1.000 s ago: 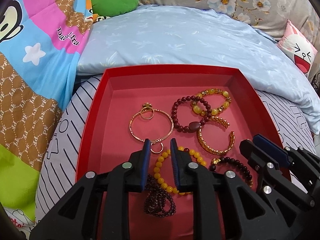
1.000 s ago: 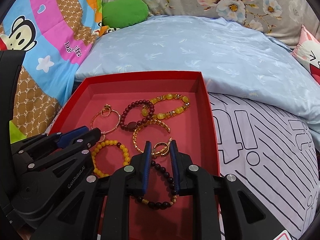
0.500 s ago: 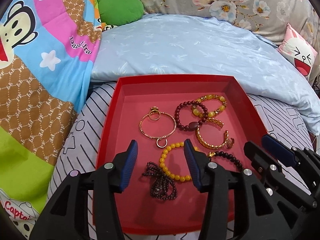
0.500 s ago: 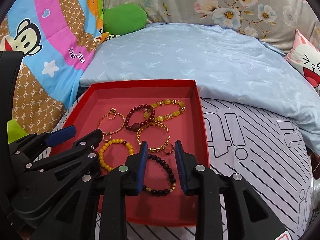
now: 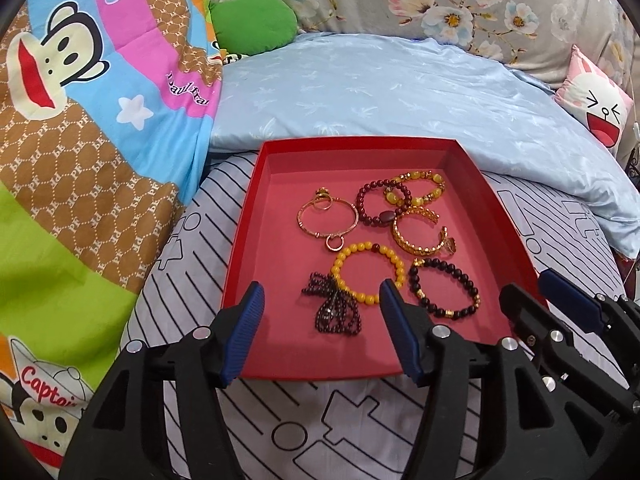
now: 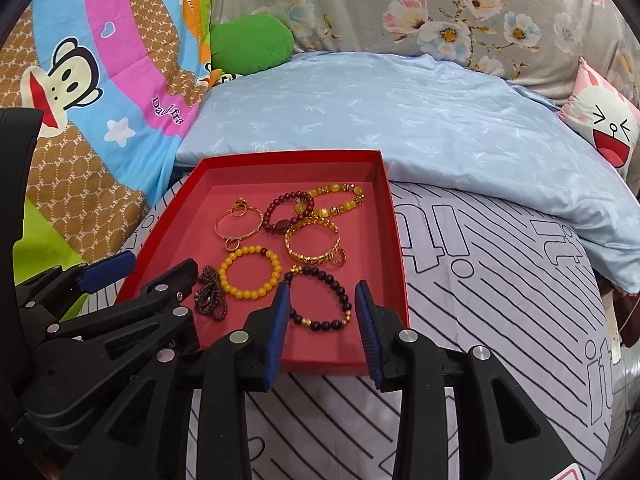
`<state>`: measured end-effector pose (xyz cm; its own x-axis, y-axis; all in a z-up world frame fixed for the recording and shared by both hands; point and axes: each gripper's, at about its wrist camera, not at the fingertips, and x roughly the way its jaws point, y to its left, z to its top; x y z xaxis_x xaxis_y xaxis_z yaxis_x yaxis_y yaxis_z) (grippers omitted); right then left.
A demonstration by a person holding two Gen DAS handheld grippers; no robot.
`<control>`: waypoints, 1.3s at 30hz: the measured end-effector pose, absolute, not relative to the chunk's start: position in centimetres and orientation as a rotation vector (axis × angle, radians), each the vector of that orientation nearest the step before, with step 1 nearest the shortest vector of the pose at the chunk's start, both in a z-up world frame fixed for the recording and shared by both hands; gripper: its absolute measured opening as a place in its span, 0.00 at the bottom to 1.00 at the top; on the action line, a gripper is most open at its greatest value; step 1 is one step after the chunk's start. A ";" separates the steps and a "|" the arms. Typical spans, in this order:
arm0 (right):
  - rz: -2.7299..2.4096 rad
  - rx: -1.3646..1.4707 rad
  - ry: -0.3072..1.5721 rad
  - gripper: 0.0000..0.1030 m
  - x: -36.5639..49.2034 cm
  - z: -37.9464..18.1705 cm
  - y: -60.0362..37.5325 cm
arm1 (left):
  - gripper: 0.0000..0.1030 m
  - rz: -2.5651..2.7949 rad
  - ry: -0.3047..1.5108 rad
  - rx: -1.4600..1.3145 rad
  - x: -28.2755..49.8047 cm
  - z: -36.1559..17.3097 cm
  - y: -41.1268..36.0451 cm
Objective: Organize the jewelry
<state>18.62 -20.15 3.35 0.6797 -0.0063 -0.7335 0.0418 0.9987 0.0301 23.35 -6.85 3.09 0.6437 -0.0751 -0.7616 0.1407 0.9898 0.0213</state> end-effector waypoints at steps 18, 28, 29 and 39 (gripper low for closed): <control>-0.054 0.032 0.839 0.42 14.7 2.6 -19.5 | 0.61 -0.104 0.889 0.063 19.4 2.5 -5.5; -0.067 0.050 0.852 0.42 13.3 2.2 -19.9 | 0.66 -0.097 0.894 0.064 18.1 2.1 -5.5; -0.067 0.051 0.853 0.42 13.2 2.1 -19.9 | 0.66 -0.097 0.895 0.063 18.0 2.1 -5.5; -0.108 0.034 0.856 0.50 12.2 1.9 -19.9 | 0.68 -0.087 0.907 0.051 17.2 1.7 -5.3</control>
